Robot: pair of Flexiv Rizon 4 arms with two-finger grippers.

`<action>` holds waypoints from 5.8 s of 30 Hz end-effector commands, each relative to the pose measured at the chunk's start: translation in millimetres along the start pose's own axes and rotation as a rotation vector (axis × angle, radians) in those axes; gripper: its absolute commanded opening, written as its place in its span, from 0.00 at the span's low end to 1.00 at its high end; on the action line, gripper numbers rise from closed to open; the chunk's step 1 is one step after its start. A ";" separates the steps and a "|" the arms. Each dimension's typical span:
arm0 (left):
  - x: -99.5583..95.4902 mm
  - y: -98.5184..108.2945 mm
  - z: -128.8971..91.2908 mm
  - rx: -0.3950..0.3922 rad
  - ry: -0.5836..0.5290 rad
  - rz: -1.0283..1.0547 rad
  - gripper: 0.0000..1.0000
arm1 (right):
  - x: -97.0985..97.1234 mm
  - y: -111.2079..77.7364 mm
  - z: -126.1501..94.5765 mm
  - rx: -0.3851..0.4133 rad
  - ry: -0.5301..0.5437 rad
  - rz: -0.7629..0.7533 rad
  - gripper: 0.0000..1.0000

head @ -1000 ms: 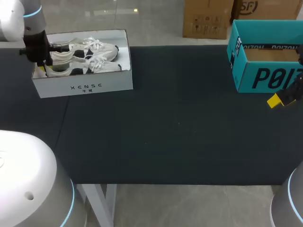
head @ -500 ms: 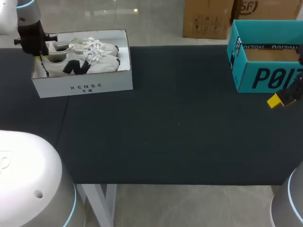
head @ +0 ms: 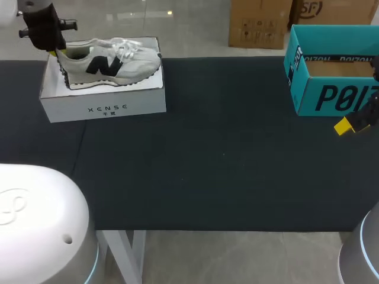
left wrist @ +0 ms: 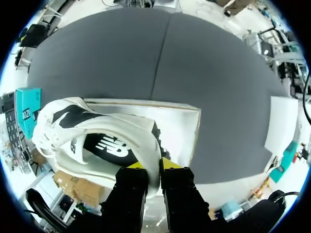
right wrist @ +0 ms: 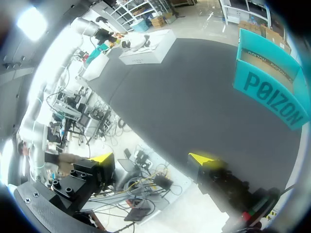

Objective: Take the shoe out of the shoebox, open the shoe tongue, remove and reinsert the insole, then place the shoe into the shoebox

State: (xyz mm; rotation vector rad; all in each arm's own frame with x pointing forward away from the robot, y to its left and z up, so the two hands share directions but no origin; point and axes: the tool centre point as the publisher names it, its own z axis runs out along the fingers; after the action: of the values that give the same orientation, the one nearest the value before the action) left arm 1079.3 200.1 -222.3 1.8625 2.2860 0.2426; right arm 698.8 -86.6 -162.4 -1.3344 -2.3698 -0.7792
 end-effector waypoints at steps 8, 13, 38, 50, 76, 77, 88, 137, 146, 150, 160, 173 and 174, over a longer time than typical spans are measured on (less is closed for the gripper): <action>-102.9 -105.5 -68.1 -0.070 0.027 0.095 0.00 | -0.3 0.1 0.3 0.001 -0.001 0.002 1.00; -147.9 -148.5 -60.9 -0.059 0.032 0.098 0.00 | -0.3 0.1 0.3 0.001 -0.001 0.002 1.00; -293.4 -247.4 22.9 0.008 0.030 0.105 0.00 | -0.3 0.1 0.3 0.001 -0.001 0.002 1.00; -295.8 -280.8 55.7 0.067 0.122 -0.001 0.00 | -0.3 0.1 0.3 0.001 -0.001 0.002 1.00; -289.4 -305.4 87.9 0.085 0.151 0.013 0.00 | -0.3 0.1 0.3 0.001 -0.001 0.002 1.00; -289.1 -305.3 88.2 0.083 0.152 0.016 0.00 | -0.3 0.1 0.3 0.001 -0.001 0.002 1.00; -281.8 -287.2 66.3 0.057 0.126 -0.053 1.00 | -0.3 0.1 0.3 0.001 -0.001 0.002 1.00; -120.4 -292.5 -20.3 0.311 -0.189 -0.752 1.00 | -0.3 0.1 0.3 0.001 -0.001 0.002 1.00; -120.4 -292.5 -20.3 0.311 -0.189 -0.752 1.00 | -0.3 0.1 0.3 0.001 -0.001 0.002 1.00; -127.9 -304.6 -15.3 0.349 -0.240 -0.790 1.00 | -0.3 0.1 0.3 0.001 -0.001 0.002 1.00; -136.1 -336.8 -12.2 0.545 -0.430 -0.943 1.00 | -0.3 0.1 0.3 0.001 -0.001 0.002 1.00; -144.9 -333.1 -2.5 0.868 -0.605 -0.935 1.00 | -0.3 0.1 0.3 0.001 -0.001 0.002 1.00; -146.6 -332.3 -2.7 0.865 -0.599 -0.933 1.00 | -0.3 0.1 0.3 0.001 -0.001 0.002 1.00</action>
State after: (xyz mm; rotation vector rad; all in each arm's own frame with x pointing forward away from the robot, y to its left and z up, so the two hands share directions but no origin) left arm 782.1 -9.7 -290.6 0.5948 2.6189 -1.2827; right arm 698.8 -86.6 -162.4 -1.3344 -2.3697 -0.7793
